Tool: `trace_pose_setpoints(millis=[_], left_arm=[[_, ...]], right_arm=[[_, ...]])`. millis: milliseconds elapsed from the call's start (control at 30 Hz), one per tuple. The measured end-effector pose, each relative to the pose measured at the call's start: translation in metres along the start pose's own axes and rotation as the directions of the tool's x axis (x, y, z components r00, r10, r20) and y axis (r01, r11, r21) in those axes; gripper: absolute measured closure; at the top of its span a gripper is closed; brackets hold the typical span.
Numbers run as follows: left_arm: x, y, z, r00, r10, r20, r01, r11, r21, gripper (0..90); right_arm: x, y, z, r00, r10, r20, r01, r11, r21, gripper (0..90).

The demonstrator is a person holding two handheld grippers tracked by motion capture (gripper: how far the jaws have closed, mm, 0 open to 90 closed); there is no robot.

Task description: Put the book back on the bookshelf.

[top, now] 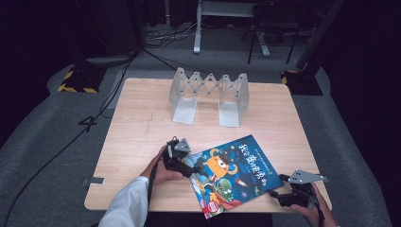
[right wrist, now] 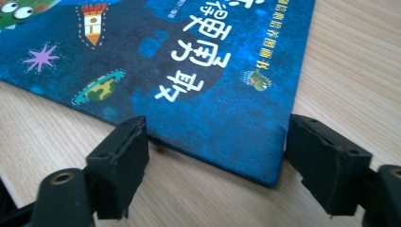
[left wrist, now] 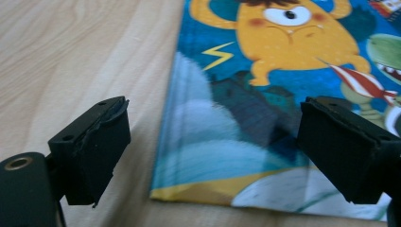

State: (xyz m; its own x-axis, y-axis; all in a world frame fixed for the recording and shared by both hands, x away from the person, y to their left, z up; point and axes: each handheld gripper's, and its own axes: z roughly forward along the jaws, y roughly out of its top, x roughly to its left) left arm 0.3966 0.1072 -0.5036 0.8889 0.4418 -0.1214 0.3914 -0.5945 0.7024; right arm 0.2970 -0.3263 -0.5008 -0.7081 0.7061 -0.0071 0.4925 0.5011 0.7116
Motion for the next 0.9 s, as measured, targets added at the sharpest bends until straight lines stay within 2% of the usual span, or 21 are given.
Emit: trace_pose_setpoints(millis=[67,167,333,533,667,900], left_arm=[[-0.004,-0.001,-0.002,0.9995,0.025,0.018,-0.025,0.9996,0.012,10.8],[-0.006,-0.004,-0.006,0.9998,0.02,0.008,-0.02,0.9994,0.03,9.3],[-0.008,-0.026,-0.025,0.9997,0.021,0.009,-0.021,0.9997,0.012,9.5],[-0.015,-0.05,-0.047,0.9999,0.002,-0.012,-0.002,1.0,0.002,9.5],[-0.019,-0.066,-0.061,0.9998,-0.006,-0.02,0.006,1.0,-0.001,9.5],[-0.028,-0.078,-0.072,0.9993,-0.023,-0.031,0.023,0.9997,-0.004,9.8]], right_arm=[[0.001,0.004,0.004,1.0,0.002,0.005,-0.002,1.0,0.004,22.1],[0.002,0.009,0.008,1.0,-0.001,0.001,0.001,1.0,0.004,21.8],[0.002,0.021,0.021,1.0,0.0,0.002,0.0,1.0,0.006,21.8],[0.004,0.039,0.038,0.9996,0.018,0.022,-0.018,1.0,0.008,23.0],[0.006,0.056,0.056,0.9982,0.041,0.044,-0.041,0.999,-0.003,25.1],[0.006,0.078,0.079,0.9944,0.07,0.078,-0.07,0.998,-0.009,24.1]])
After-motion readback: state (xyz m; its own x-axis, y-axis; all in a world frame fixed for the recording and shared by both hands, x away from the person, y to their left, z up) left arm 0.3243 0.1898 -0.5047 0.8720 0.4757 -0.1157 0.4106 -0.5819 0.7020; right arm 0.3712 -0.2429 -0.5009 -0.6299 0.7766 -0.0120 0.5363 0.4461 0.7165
